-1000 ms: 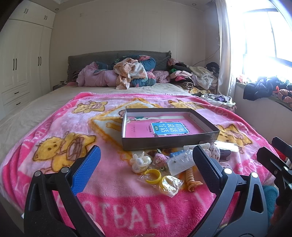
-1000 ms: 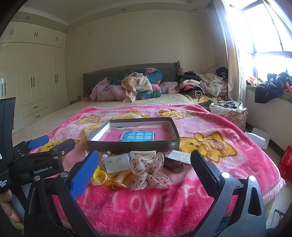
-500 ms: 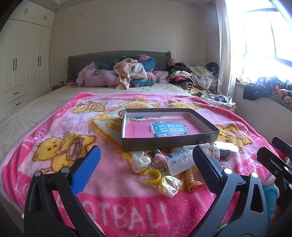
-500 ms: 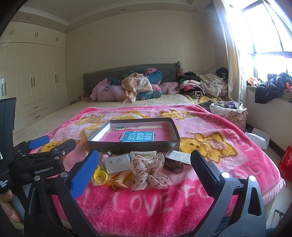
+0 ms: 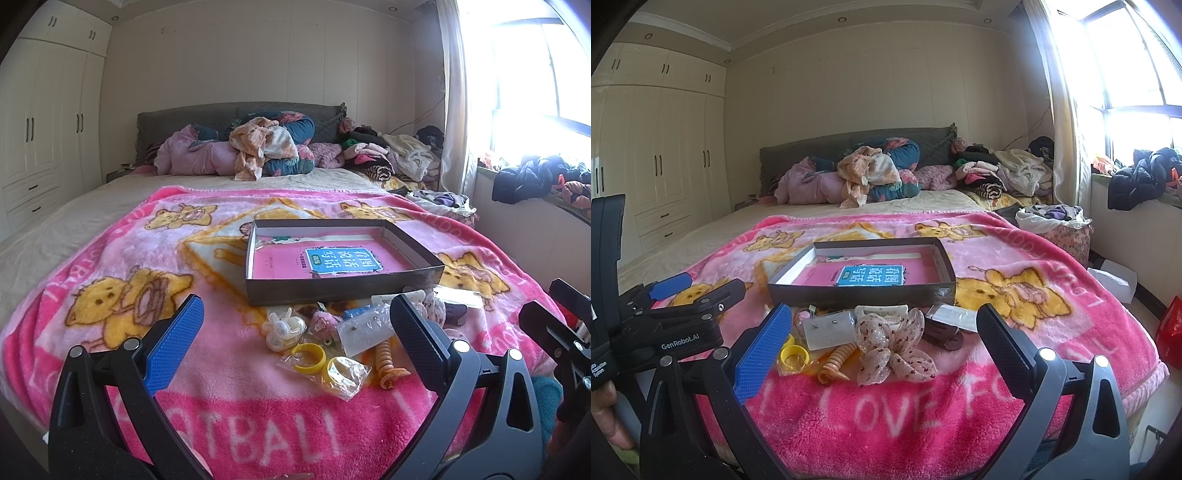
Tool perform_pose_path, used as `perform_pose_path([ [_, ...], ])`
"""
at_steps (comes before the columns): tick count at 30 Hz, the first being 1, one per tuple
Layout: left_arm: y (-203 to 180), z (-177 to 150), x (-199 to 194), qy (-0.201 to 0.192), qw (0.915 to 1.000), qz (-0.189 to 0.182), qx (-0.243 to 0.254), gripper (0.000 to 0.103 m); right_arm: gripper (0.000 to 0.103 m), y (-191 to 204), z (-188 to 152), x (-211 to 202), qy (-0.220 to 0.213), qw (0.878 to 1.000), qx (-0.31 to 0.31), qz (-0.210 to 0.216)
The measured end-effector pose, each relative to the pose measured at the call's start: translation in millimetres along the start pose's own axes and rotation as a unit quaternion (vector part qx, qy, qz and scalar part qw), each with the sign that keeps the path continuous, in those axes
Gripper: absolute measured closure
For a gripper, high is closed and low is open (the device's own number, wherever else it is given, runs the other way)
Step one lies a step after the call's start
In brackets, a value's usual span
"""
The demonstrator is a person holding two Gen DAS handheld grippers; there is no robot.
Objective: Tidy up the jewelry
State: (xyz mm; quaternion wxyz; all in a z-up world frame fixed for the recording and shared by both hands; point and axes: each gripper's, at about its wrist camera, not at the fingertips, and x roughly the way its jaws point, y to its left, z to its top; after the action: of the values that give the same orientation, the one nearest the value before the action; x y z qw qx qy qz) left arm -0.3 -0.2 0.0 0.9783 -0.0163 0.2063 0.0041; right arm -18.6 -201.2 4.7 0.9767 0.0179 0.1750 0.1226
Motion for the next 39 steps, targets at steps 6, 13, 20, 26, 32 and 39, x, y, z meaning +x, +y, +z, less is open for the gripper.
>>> perform_pose_path([
  [6, 0, -4, 1, 0.009, 0.9999, -0.002, -0.005, 0.011, 0.006, 2, 0, 2, 0.006, 1.0, -0.004, 0.007],
  [13, 11, -1, 15, 0.031, 0.9993, 0.007, -0.019, 0.01, 0.006, 6, 1, 15, 0.032, 0.999, -0.015, 0.021],
  [20, 29, -4, 31, 0.057, 0.9976, 0.018, -0.034, 0.011, 0.006, 16, 3, 34, 0.057, 0.997, -0.027, 0.039],
  [26, 47, -6, 51, 0.087, 0.9946, 0.022, -0.051, 0.011, 0.006, 23, -1, 52, 0.084, 0.995, -0.038, 0.04],
  [32, 57, -6, 71, 0.109, 0.9927, 0.005, -0.05, 0.011, 0.006, 18, -4, 77, 0.121, 0.992, -0.024, 0.036],
  [39, 54, -8, 94, 0.127, 0.9912, -0.02, -0.033, 0.011, 0.006, 3, -12, 106, 0.162, 0.987, -0.012, 0.018],
])
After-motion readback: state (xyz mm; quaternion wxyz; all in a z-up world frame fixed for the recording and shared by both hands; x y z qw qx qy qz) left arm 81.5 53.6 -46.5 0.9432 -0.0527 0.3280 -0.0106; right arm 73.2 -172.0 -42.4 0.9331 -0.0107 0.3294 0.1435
